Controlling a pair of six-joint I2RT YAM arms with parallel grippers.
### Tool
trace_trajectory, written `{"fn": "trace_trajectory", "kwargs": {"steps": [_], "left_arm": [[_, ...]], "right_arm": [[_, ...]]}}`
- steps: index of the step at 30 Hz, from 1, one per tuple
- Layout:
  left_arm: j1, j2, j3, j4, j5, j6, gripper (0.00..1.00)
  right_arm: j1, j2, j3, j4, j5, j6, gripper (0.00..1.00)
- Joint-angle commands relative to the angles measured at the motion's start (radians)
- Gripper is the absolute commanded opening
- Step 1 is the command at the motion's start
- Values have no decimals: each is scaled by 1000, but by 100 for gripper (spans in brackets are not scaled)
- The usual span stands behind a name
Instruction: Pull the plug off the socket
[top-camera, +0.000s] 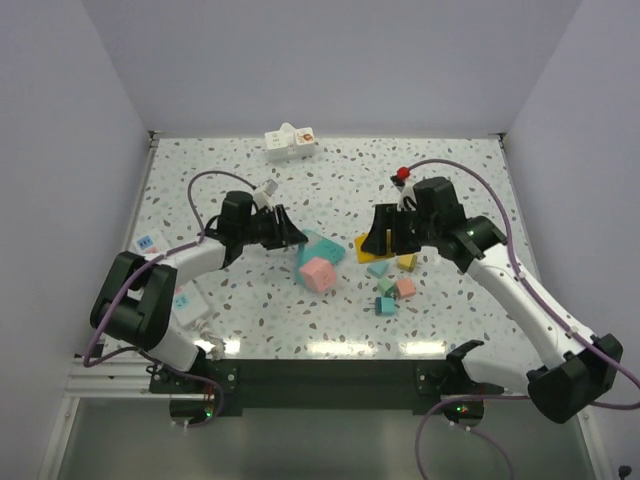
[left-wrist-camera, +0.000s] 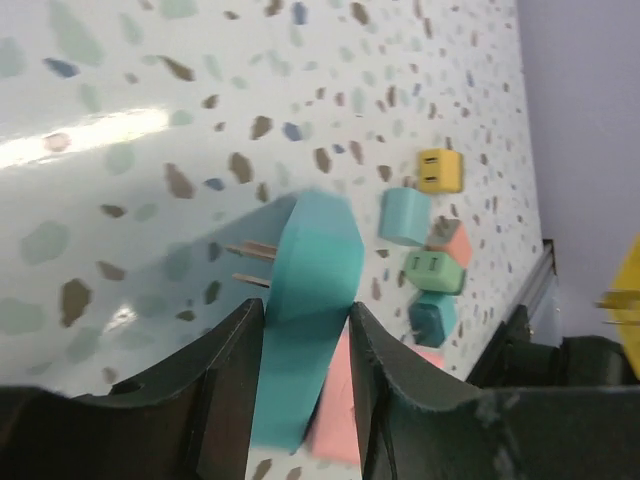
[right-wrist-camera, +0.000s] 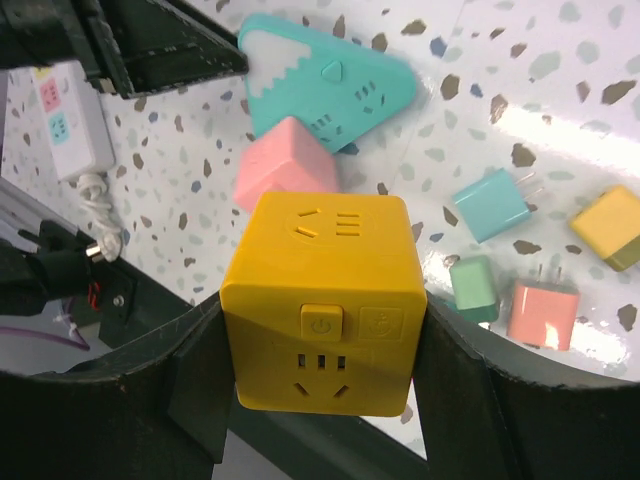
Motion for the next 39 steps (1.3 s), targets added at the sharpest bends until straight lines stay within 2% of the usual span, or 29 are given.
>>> {"fn": "trace_trajectory", "kwargs": {"steps": [1, 4, 8, 9, 12, 18, 22, 23, 24, 27, 28, 30, 31, 34, 35, 36, 37, 38, 39], "left_arm": [[24, 23, 19, -78, -100, 50, 0], [24, 24, 44, -83, -94, 50, 0], [24, 12, 43, -86, -98, 50, 0], [24, 7, 43, -86, -98, 48, 0], [24, -10, 32, -81, -95, 37, 0], [22, -20, 24, -70, -63, 30, 0], [22, -34, 27, -89, -75, 36, 0], [22, -36, 27, -93, -80, 39, 0], [22, -42, 27, -99, -95, 39, 0], [22, -59, 33, -148, -147, 45, 0], [22, -66, 33, -174, -164, 45, 0], [22, -97, 33, -219, -224, 45, 0], [24, -111, 33, -225, -249, 45, 0], [24, -160, 23, -291, -336, 30, 18], [25, -171, 20, -297, -350, 22, 31], [27, -186, 12, -313, -383, 14, 38], [27, -194, 7, -319, -396, 7, 44], [29, -198, 3, -322, -407, -7, 56], [30, -206, -2, -334, -433, -16, 61]], "right_arm": [[-8, -22, 3, 43, 58, 3, 0], [-8, 4, 40, 5, 136, -8, 0], [-19, 135, 138, -107, 404, 7, 0], [-30, 187, 161, -130, 432, 16, 0], [-54, 281, 155, -88, 506, 36, 0], [-82, 409, 103, 76, 507, 60, 0], [-86, 484, 97, 107, 503, 50, 0], [-90, 490, 97, 109, 495, 47, 4], [-88, 492, 96, 104, 492, 47, 23], [-91, 478, 109, 65, 494, 43, 59], [-90, 467, 120, 45, 497, 41, 74], [-90, 409, 154, 8, 500, 20, 88], [-90, 389, 167, 1, 498, 4, 99], [-80, 361, 250, -54, 425, -54, 99], [-73, 366, 298, -69, 394, -97, 99], [-47, 373, 315, -77, 285, -130, 99], [-21, 376, 324, -69, 267, -160, 98], [13, 381, 345, -66, 268, -218, 99], [74, 392, 352, -55, 218, -255, 99]]}}
